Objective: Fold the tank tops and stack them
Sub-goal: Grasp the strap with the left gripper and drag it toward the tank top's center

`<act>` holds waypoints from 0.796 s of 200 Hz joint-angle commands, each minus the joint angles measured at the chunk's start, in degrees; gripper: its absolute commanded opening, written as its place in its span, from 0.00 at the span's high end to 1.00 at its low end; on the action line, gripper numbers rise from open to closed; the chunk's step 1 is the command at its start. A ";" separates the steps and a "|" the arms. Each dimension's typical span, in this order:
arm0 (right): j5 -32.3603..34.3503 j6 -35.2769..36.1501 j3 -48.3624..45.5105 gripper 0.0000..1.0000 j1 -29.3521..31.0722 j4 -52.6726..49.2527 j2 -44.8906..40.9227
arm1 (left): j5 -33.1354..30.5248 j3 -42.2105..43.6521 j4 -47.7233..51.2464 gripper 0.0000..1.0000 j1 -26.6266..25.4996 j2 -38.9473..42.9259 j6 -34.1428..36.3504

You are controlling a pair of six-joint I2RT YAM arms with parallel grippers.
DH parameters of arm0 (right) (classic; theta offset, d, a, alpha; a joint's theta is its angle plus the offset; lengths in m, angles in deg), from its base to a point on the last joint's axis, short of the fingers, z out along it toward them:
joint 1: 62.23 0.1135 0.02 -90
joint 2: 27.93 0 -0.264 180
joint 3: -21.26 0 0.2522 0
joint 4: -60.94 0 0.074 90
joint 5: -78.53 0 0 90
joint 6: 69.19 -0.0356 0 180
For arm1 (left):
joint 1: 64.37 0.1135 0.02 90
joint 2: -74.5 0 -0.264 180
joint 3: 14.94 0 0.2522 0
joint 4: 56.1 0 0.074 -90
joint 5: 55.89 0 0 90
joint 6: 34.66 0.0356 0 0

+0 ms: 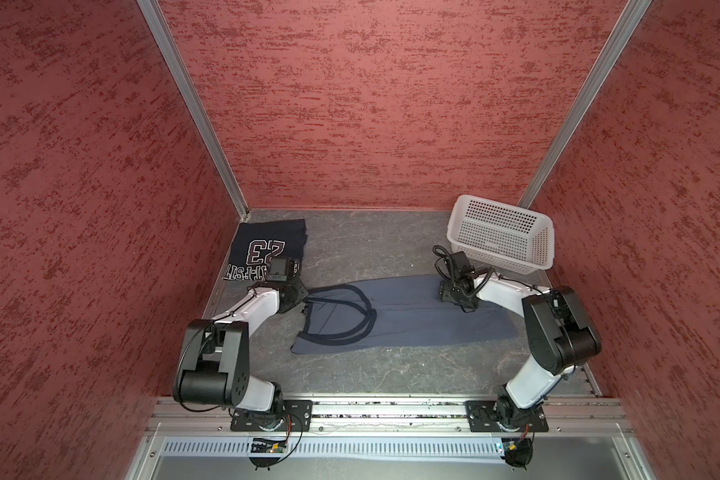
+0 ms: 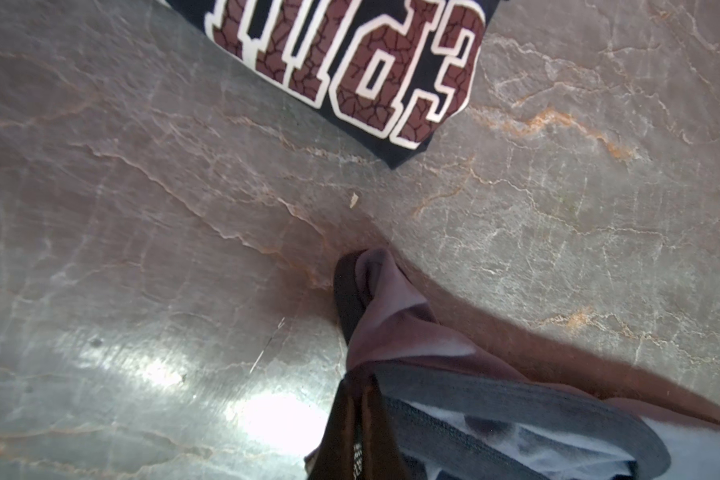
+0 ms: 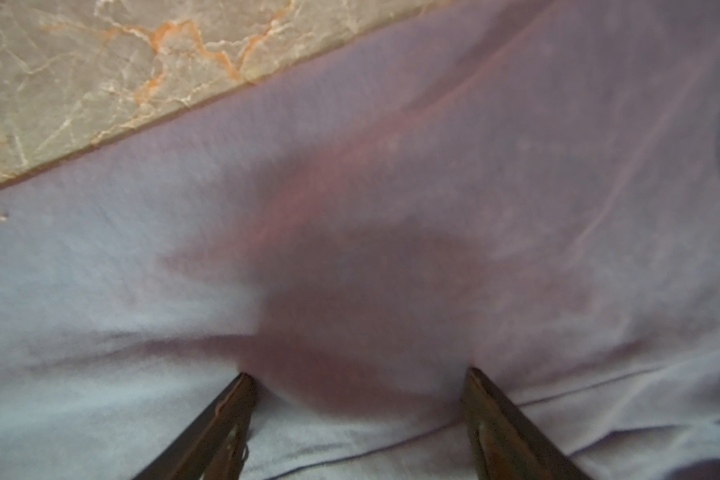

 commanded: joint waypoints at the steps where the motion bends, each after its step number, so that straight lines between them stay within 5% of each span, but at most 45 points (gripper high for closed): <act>1: 2.51 -0.46 -1.33 0.20 -0.30 -2.39 2.09 | 2.69 -0.68 -0.64 0.94 0.85 -4.24 0.03; 30: 0.08 1.26 -0.78 0.21 -0.25 -2.87 -0.67 | 5.05 -3.30 0.63 0.79 0.79 -8.20 1.26; 78: 0.54 3.17 0.58 0.18 -0.24 -5.70 -8.41 | 0.40 -3.94 4.46 0.51 0.73 -2.20 0.47; 127: 1.81 3.96 3.08 0.16 -0.28 -7.71 -10.76 | -1.87 -3.48 7.99 0.38 0.31 6.73 -0.47; 159: 3.64 4.67 6.20 0.16 -1.69 -8.34 -8.03 | -3.06 -4.98 11.97 0.29 -6.23 9.76 -2.74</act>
